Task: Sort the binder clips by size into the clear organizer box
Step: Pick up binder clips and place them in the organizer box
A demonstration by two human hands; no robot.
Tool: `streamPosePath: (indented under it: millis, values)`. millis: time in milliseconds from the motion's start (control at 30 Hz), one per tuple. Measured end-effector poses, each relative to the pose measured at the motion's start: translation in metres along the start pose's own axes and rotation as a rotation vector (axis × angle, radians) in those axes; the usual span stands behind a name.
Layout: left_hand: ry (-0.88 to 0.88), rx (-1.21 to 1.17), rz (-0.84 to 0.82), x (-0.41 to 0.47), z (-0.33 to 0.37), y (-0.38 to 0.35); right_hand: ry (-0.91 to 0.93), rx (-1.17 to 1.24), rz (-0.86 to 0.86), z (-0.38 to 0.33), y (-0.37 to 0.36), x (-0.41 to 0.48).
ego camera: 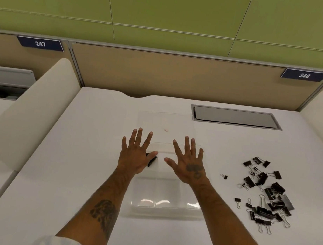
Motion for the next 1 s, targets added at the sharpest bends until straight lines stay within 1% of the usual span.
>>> streamPosePath:
  millis: [167, 267, 500, 600, 833, 933, 1000]
  values:
    - [-0.081, -0.017, 0.029, 0.006, 0.037, -0.001, -0.080, 0.005, 0.034, 0.034, 0.006, -0.021]
    - [-0.124, -0.049, 0.029, 0.012, 0.064, -0.003, -0.113, 0.007, 0.012, 0.058, 0.009, -0.032]
    - [-0.212, -0.062, 0.011, 0.027, 0.164, -0.009, -0.227, 0.008, 0.037, 0.146, 0.017, -0.070]
    - [-0.243, -0.086, -0.003, 0.029, 0.210, -0.013, -0.295, 0.011, 0.007, 0.185, 0.016, -0.086]
    - [-0.294, -0.064, -0.061, 0.028, 0.298, -0.027, -0.381, 0.017, -0.041, 0.267, 0.014, -0.121]
    - [-0.319, -0.058, -0.078, 0.026, 0.328, -0.034, -0.372, 0.032, -0.076, 0.296, 0.007, -0.135]
    - [-0.329, -0.048, -0.086, 0.023, 0.344, -0.039, -0.372, 0.035, -0.067, 0.313, 0.005, -0.146]
Point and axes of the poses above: each hand's wrist, its own x-axis towards the middle knuckle, its own y-axis out of the back of the hand, z = x × y, the point moved 5 cm from there along x, towards the middle knuckle, and after that the axes turned 1 degree about -x, right-handed, at the moved point
